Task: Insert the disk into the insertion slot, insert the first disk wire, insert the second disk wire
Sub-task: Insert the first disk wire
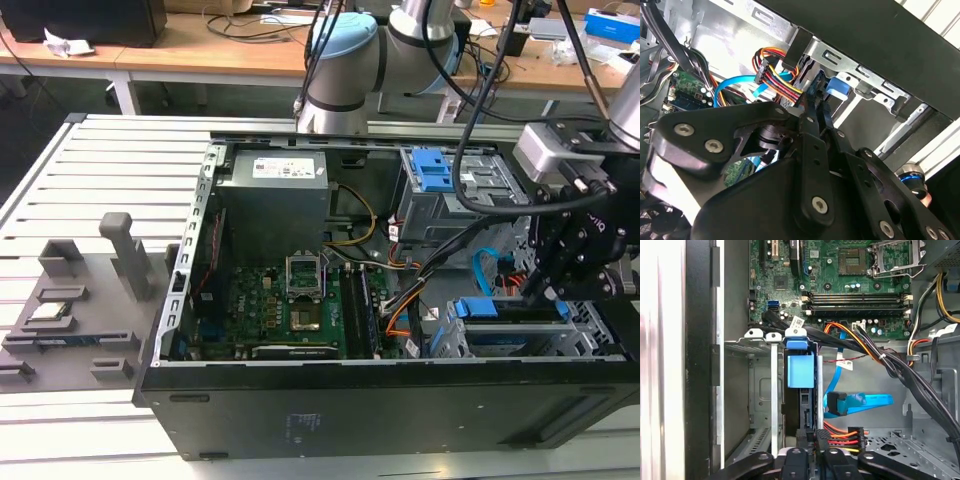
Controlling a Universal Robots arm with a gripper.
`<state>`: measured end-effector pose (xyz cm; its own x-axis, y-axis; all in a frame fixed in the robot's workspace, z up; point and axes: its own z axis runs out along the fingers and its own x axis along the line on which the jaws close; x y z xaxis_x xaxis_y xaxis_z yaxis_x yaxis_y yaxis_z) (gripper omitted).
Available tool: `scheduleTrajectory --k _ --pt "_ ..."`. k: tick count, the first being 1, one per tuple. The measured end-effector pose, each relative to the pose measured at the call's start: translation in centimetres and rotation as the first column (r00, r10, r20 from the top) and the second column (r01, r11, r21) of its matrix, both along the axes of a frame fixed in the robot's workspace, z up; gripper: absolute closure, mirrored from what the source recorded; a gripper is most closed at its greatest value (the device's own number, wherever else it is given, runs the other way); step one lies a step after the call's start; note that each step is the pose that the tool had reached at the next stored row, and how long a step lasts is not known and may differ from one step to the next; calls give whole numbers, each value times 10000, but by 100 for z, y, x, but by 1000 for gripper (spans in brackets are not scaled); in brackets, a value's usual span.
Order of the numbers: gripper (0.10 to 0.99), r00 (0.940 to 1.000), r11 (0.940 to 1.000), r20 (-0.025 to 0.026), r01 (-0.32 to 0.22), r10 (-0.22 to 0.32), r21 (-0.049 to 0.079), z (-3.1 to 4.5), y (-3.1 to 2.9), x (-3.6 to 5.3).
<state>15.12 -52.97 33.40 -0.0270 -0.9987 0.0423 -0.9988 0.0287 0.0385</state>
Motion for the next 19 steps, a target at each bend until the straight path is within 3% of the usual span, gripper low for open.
scheduleTrajectory --k 1,2,4,6,8,9,10,11,14,19 --pt "906 10000 10000 -2 0 0 -3 1 0 0" --pt "843 10000 10000 -1 0 0 -16 14 0 0" --pt "843 10000 10000 -1 0 0 -13 70 0 0" --pt "843 10000 10000 -1 1 -1 -13 211 21 -1" --pt "843 10000 10000 -1 0 0 -16 272 37 0" --pt "925 10000 10000 -1 0 0 -13 304 43 0" --pt "925 10000 10000 -1 0 0 -14 334 48 0" --pt "980 10000 10000 -1 0 0 -16 383 51 0" --pt "980 10000 10000 -1 0 0 -13 432 51 0" --pt "980 10000 10000 -1 0 0 -14 433 51 0"
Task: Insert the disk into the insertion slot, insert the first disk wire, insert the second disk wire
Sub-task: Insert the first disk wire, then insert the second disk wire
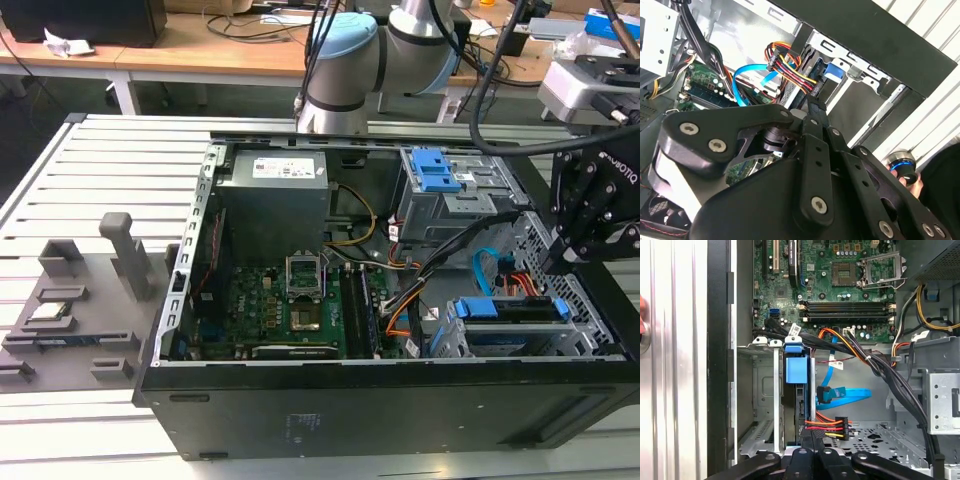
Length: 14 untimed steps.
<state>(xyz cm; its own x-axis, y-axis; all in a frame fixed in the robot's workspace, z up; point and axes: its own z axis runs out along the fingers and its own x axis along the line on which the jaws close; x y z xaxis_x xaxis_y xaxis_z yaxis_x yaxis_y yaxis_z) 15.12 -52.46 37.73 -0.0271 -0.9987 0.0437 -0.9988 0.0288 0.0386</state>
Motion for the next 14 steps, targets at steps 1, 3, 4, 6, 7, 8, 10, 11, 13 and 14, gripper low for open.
scheduleTrajectory --k 1,3,4,6,7,8,10,11,13,14 --pt "980 10000 10000 0 0 0 0 0 0 0" --pt "980 10000 10000 0 0 0 0 0 0 0" --pt "980 10000 10000 0 0 0 0 0 0 0" --pt "980 10000 10000 0 0 0 1 0 0 0" --pt "980 10000 10000 0 0 0 0 1 0 0" --pt "918 10000 10000 0 0 0 0 1 0 0" --pt "851 10000 10000 0 0 0 0 1 0 0" --pt "784 10000 10000 0 0 0 0 1 0 0" --pt "784 10000 10000 0 0 0 0 1 7 0" --pt "784 10000 10000 0 -1 1 6 -5 23 -2"
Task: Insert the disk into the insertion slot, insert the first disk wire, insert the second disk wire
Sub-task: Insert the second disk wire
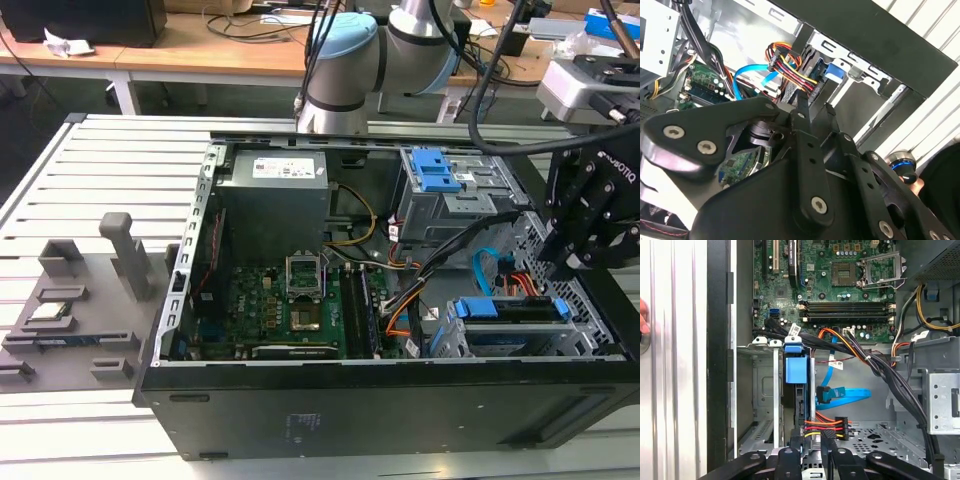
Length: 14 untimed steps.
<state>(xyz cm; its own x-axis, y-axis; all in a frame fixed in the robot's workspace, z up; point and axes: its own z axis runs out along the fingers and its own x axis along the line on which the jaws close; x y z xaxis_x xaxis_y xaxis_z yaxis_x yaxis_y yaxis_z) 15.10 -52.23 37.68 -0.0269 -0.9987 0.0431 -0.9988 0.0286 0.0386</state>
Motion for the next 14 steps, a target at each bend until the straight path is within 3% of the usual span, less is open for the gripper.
scheduleTrajectory --k 2,3,4,7,14 --pt "784 10000 10000 0 2 -2 0 -7 37 -20" --pt "784 10000 10000 -1 1 -1 2 -14 70 -74" --pt "784 10000 10000 0 1 -1 2 -18 95 -182" --pt "784 10000 10000 4 0 0 1 -27 95 -410" --pt "784 10000 10000 4 -12 12 -70 -66 94 -452"
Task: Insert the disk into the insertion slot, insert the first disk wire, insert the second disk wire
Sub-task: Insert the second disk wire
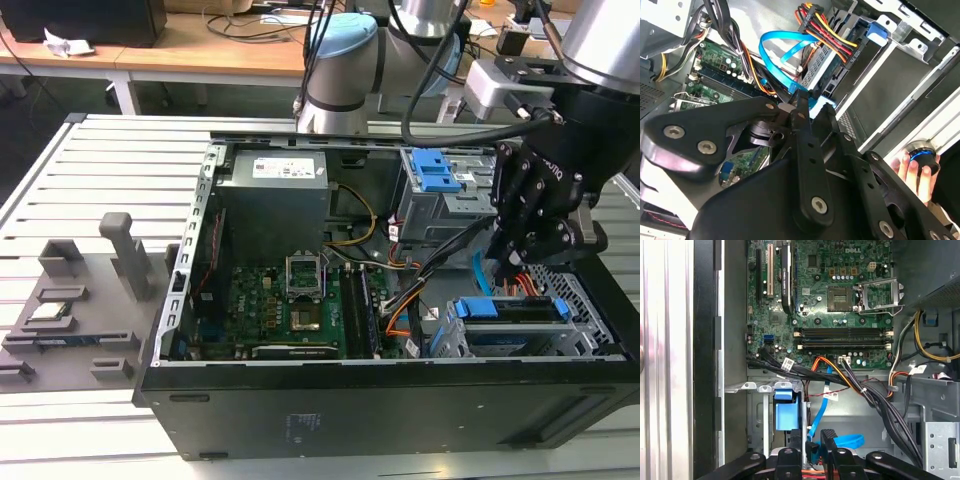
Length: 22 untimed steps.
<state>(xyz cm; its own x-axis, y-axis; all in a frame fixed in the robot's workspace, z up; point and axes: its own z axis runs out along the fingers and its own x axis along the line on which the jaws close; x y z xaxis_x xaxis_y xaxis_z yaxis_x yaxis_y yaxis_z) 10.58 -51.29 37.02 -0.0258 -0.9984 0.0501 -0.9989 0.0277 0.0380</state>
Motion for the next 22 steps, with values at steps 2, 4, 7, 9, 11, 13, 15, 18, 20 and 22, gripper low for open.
scheduleTrajectory --k 2,4,7,9,11,13,15,18,20,22 --pt "800 10000 10000 0 0 0 -1 0 0 0" --pt "925 10000 10000 0 1 -1 -1 0 0 0" --pt "925 10000 10000 0 0 0 -2 0 0 0" --pt "925 10000 10000 0 1 -1 -3 0 0 0" --pt "925 10000 10000 0 2 -2 -5 0 -20 -1" --pt "925 10000 10000 0 0 0 -6 -9 -63 1" --pt "925 10000 10000 0 1 -1 -13 -54 -79 37" --pt "925 10000 10000 0 1 -1 -25 -93 -85 85" --pt "925 10000 10000 0 1 -1 -29 -129 -92 95" --pt "925 10000 10000 0 0 0 -36 -159 -114 100"
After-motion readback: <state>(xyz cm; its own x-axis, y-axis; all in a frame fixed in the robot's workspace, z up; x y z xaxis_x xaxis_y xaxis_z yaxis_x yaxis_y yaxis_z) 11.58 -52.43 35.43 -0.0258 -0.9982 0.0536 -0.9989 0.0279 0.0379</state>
